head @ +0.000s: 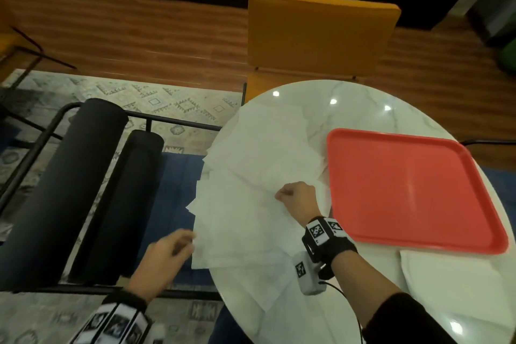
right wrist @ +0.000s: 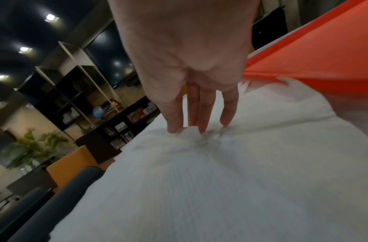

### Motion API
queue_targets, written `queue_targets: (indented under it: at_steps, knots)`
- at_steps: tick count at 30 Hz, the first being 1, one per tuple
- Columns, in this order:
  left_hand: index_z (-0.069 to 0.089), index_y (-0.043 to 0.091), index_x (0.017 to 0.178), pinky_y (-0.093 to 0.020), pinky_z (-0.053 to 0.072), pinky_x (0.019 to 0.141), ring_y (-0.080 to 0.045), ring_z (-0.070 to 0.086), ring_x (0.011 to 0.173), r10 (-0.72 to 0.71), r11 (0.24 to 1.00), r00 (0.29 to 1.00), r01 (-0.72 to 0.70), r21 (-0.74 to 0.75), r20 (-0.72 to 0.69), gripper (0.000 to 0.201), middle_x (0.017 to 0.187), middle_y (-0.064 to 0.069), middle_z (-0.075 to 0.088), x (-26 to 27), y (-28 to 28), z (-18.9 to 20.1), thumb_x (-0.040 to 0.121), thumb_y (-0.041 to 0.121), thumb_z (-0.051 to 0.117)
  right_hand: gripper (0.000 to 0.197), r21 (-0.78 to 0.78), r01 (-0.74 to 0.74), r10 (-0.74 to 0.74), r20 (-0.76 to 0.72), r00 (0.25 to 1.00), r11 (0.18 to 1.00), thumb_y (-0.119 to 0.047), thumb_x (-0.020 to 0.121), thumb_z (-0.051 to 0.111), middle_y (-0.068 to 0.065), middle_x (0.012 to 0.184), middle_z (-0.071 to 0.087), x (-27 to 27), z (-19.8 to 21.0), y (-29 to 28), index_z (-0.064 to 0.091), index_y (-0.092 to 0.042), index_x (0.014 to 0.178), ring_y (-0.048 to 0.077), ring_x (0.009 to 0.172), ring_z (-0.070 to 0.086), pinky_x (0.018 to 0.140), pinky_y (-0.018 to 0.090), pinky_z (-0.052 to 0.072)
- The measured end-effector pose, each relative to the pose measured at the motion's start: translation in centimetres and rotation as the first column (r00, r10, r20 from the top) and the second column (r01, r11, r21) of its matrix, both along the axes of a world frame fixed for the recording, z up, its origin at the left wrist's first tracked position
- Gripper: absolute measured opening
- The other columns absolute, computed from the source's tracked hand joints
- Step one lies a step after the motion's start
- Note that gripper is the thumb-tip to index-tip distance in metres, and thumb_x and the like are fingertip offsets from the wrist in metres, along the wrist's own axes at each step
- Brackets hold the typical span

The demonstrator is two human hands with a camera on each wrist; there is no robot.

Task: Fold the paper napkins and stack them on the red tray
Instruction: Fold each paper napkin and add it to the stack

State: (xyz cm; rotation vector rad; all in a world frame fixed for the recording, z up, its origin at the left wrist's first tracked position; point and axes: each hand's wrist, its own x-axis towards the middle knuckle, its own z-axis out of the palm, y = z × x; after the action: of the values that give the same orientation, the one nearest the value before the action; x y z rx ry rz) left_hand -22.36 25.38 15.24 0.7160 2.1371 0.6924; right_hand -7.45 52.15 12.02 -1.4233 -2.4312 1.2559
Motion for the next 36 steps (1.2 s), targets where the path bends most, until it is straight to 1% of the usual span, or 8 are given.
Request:
queue_targets:
  at_steps: [5,10,13,16,21,25,30,36]
  knots:
    - [0.05,0.029,0.128,-0.027,0.043,0.093,-0.006,0.053,0.11,-0.175,0.953,0.951,0.229,0.198,-0.256,0.041,0.121,0.007,0.056,1.5,8.8,4.6,0.089,0.023,0.062,0.009,0.149,-0.082,0.097,-0.095,0.991,0.985,-0.019,0.083,0.056,0.004,0.08,0.067,0.4,4.5,-0.4,0.061,-0.012,0.08,0.022,0.076,0.061,0.074,0.034,0.048]
    - [0.035,0.032,0.138,-0.042,0.019,0.113,-0.009,0.042,0.128,-0.402,0.837,0.714,0.541,0.088,-0.573,0.059,0.133,0.01,0.048,4.6,15.3,8.7,0.086,0.03,0.062,0.003,0.315,-0.269,0.352,-0.246,0.903,0.91,-0.021,0.083,0.058,-0.007,0.087,0.067,2.6,12.7,-2.1,0.06,-0.019,0.085,0.009,0.083,0.062,0.086,0.035,0.046]
    - [0.059,0.027,0.112,-0.034,0.043,0.091,-0.011,0.061,0.092,-0.388,0.823,0.815,0.517,0.236,-0.431,0.025,0.097,0.005,0.069,5.0,16.6,10.5,0.087,0.031,0.063,0.018,0.104,-0.158,0.188,-0.428,0.884,0.982,-0.024,0.085,0.068,-0.011,0.095,0.066,5.2,15.7,-1.8,0.058,-0.022,0.099,0.001,0.093,0.061,0.079,0.017,0.048]
    - [0.063,0.018,0.072,-0.021,0.038,0.061,0.0,0.052,0.065,-0.315,0.809,0.933,0.359,0.466,-0.171,0.015,0.067,0.006,0.06,4.4,16.3,11.6,0.085,0.025,0.068,0.029,0.045,-0.186,0.191,-0.28,0.941,0.982,-0.029,0.08,0.072,-0.012,0.092,0.067,7.7,15.1,0.0,0.061,-0.027,0.106,0.001,0.084,0.061,0.07,0.016,0.047]
    - [0.074,0.014,0.094,-0.044,0.052,0.09,-0.026,0.068,0.095,-0.175,0.841,0.978,0.091,0.533,0.11,0.018,0.097,-0.009,0.074,2.1,15.5,11.2,0.081,0.026,0.072,0.013,0.175,-0.032,0.087,-0.315,0.945,0.984,-0.013,0.085,0.067,-0.024,0.066,0.065,10.3,13.3,2.1,0.068,-0.022,0.077,-0.007,0.066,0.058,0.062,0.008,0.04]
    - [0.073,0.016,0.095,-0.028,0.054,0.086,-0.015,0.069,0.094,-0.1,0.803,0.973,-0.045,0.594,0.21,0.014,0.097,0.002,0.075,2.0,14.1,11.2,0.082,0.014,0.069,0.022,0.184,0.1,0.003,-0.488,0.873,0.978,-0.012,0.085,0.068,-0.022,0.08,0.071,11.7,13.6,1.5,0.07,-0.033,0.081,0.001,0.079,0.065,0.075,0.013,0.048]
    - [0.075,0.015,0.092,-0.02,0.049,0.089,-0.01,0.066,0.096,-0.092,0.847,0.984,-0.004,0.532,0.155,0.02,0.097,0.003,0.073,4.3,9.6,7.6,0.075,0.024,0.074,0.014,0.09,0.106,-0.052,-0.466,0.883,0.99,-0.009,0.084,0.069,-0.013,0.089,0.074,14.6,10.7,-2.5,0.076,-0.018,0.09,-0.001,0.088,0.066,0.081,0.01,0.045]
    - [0.078,0.03,0.081,-0.025,0.049,0.091,-0.003,0.065,0.094,-0.143,0.937,0.988,0.119,0.329,0.05,0.015,0.091,0.014,0.072,7.6,4.7,-1.1,0.079,0.016,0.075,0.016,-0.04,0.031,-0.039,-0.223,0.974,0.999,-0.007,0.083,0.069,-0.034,0.079,0.067,17.9,2.7,-7.1,0.076,-0.021,0.087,-0.018,0.087,0.06,0.079,-0.001,0.037]
